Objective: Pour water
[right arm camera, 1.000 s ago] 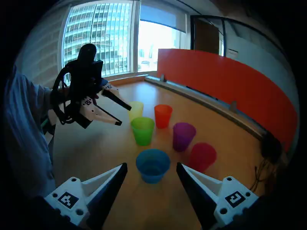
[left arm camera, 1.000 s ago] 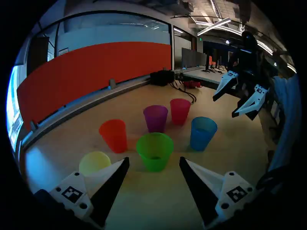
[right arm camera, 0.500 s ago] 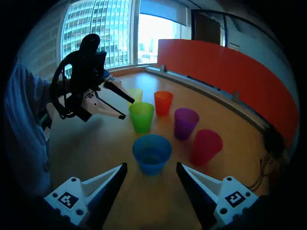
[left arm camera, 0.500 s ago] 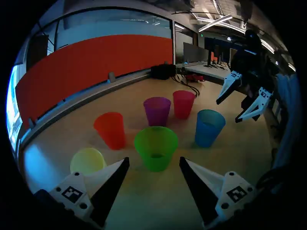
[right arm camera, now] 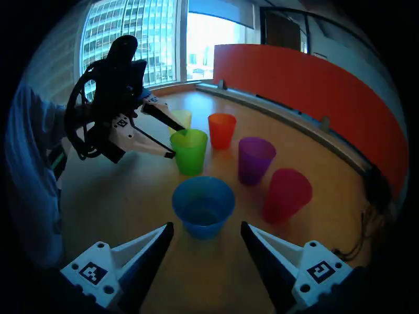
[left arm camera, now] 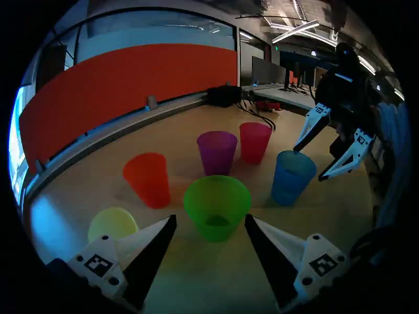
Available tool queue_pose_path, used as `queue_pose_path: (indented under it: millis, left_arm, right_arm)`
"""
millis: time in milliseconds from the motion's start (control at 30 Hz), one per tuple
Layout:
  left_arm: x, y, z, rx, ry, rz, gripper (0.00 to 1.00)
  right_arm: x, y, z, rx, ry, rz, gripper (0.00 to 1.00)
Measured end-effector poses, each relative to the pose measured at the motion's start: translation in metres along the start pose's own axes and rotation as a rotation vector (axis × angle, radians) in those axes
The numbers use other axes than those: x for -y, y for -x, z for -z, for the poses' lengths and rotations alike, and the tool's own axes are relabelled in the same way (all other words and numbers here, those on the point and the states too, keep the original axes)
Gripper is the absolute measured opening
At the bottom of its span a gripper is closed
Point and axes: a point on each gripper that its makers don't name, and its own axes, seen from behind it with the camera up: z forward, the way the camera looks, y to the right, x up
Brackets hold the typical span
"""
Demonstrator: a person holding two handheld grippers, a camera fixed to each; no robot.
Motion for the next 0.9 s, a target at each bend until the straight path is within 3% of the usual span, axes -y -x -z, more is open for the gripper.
queue_pose_path:
  millis: [467, 900]
  left_arm:
    - [-0.001, -0.009, -0.014, -0.010, 0.014, 0.001, 0.97]
    - [-0.007, -0.014, -0.026, -0.007, 0.033, -0.005, 0.97]
  right_arm:
    - [0.001, -0.007, -0.029, 0.009, -0.024, 0.004, 1.00]
    - [0.002, -0.011, -0.036, 0.003, -0.037, 0.001, 1.00]
